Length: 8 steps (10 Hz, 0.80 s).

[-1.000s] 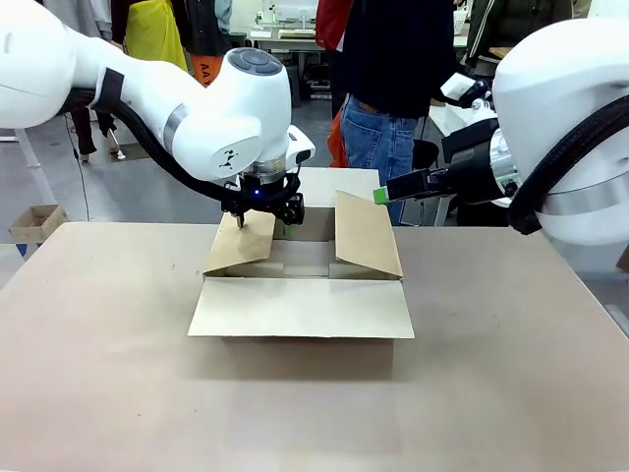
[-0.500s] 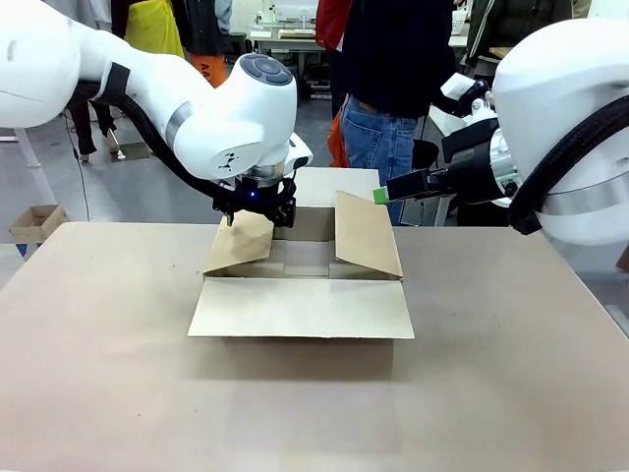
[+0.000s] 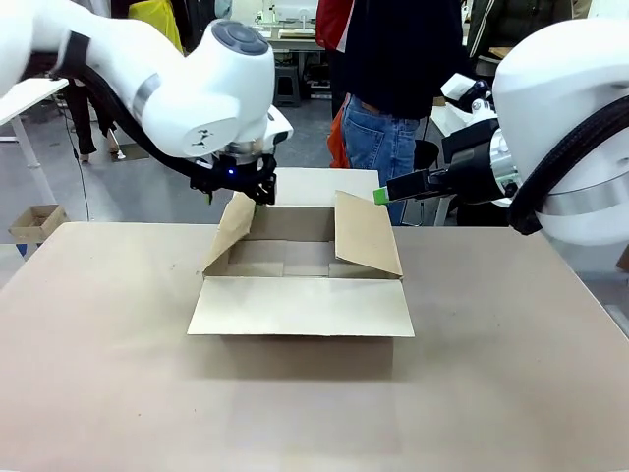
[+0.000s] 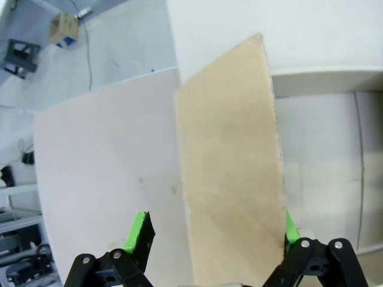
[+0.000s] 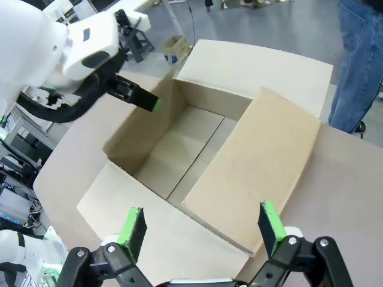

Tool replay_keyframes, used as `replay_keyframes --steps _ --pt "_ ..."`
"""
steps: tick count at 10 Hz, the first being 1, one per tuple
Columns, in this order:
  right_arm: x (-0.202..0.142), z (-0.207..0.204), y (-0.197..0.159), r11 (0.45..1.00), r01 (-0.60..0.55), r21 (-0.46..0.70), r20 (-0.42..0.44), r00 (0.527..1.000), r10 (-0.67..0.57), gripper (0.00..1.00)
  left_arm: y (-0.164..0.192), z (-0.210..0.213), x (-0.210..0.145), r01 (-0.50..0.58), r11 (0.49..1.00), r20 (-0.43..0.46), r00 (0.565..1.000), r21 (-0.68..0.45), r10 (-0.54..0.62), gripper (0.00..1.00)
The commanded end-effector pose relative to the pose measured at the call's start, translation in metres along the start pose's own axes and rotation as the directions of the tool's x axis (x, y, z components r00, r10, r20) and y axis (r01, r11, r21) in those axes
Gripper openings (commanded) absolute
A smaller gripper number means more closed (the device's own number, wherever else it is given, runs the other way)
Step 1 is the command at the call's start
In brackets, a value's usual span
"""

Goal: Pack the gift set into the box.
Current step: Place both hands on the side flaps of the Package Box and spread them outward.

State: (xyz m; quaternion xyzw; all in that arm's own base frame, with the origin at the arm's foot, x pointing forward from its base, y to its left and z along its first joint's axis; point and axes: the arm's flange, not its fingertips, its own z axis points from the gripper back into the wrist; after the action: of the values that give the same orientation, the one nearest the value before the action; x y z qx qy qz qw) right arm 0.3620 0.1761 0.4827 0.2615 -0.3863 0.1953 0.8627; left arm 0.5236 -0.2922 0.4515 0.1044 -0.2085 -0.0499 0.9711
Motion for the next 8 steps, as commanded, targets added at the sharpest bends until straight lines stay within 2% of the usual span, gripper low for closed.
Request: replay_keyframes --steps 1,5,8 --pt "0.004 0.006 0.002 1.000 0.012 -0.001 -0.016 1.000 -0.012 1.00 0.033 0.003 -0.010 -0.072 0.997 0.019 0.997 -0.015 0.072 1.00" --pt "0.004 0.006 0.002 1.000 0.012 -0.001 -0.016 1.000 -0.012 1.00 0.117 -0.012 -0.016 -0.212 0.973 -0.010 0.977 -0.093 0.212 1.00" --pt "0.004 0.006 0.002 1.000 0.012 -0.001 -0.016 1.000 -0.012 1.00 0.182 -0.042 -0.032 -0.332 0.922 -0.090 0.943 -0.200 0.321 1.00"
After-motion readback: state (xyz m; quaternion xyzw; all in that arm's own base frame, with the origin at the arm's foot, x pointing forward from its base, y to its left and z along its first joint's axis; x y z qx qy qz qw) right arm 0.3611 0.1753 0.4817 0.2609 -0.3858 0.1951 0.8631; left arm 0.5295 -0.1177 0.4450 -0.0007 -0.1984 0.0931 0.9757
